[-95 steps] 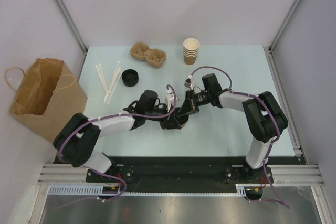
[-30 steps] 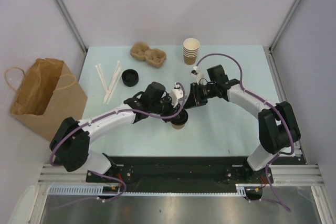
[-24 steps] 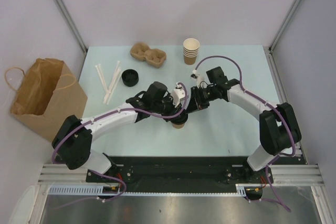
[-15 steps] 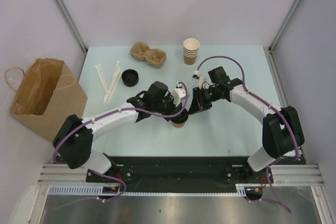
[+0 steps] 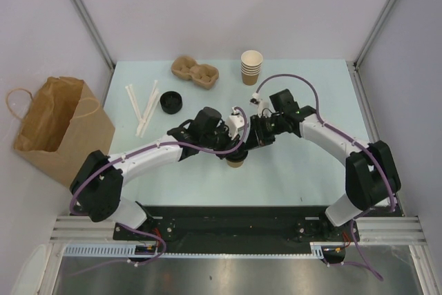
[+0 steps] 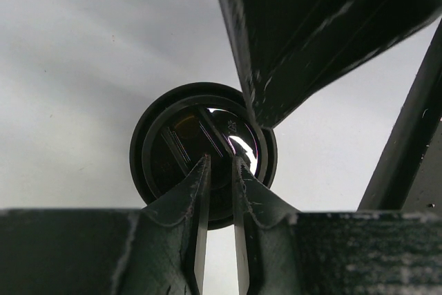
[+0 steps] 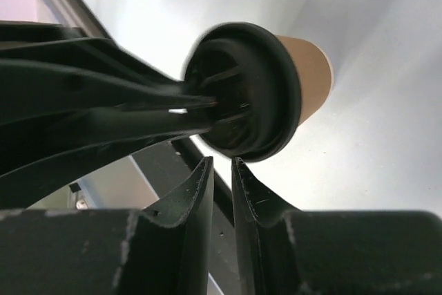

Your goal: Pack the takeout coffee

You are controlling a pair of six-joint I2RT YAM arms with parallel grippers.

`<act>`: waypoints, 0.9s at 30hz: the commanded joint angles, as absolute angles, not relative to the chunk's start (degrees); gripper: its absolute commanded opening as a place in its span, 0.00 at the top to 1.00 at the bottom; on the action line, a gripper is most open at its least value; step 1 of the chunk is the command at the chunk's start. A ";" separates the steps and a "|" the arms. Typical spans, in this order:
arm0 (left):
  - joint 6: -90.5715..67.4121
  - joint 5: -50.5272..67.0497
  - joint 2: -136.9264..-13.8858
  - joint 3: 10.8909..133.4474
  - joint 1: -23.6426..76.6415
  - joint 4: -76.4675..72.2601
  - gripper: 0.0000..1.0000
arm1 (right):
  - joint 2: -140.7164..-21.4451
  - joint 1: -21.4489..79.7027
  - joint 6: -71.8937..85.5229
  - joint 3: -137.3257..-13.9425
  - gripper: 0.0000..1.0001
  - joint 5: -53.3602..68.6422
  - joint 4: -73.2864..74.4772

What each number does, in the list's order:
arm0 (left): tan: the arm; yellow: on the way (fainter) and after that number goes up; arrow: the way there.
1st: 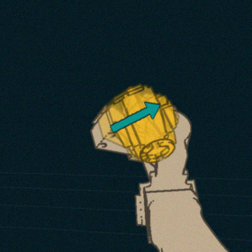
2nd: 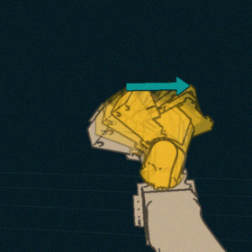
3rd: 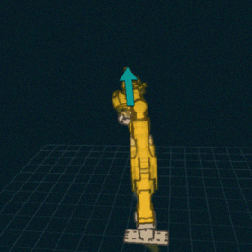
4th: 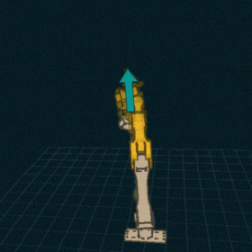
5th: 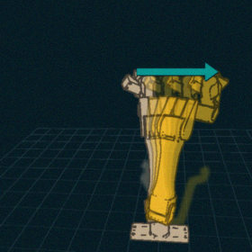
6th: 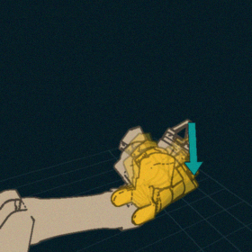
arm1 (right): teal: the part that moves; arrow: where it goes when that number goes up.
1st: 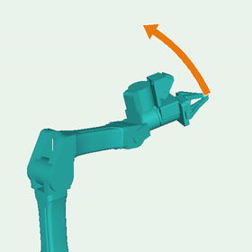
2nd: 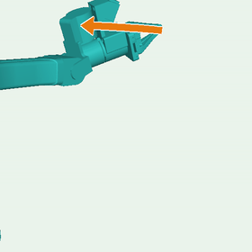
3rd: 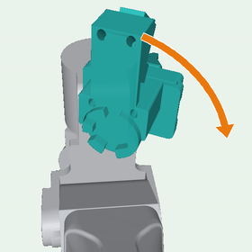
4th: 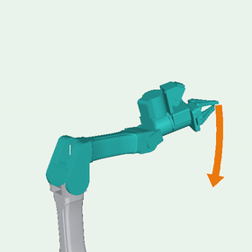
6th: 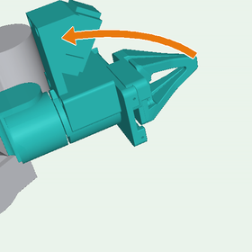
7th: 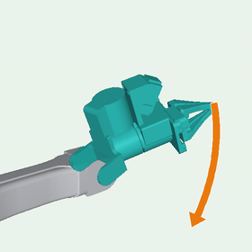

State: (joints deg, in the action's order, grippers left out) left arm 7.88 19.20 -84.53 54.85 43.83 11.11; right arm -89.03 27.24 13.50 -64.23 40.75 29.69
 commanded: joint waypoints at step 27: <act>5.10 20.65 -79.81 62.30 43.95 14.14 0.43 | -86.57 20.48 20.92 -58.27 0.47 50.62 16.26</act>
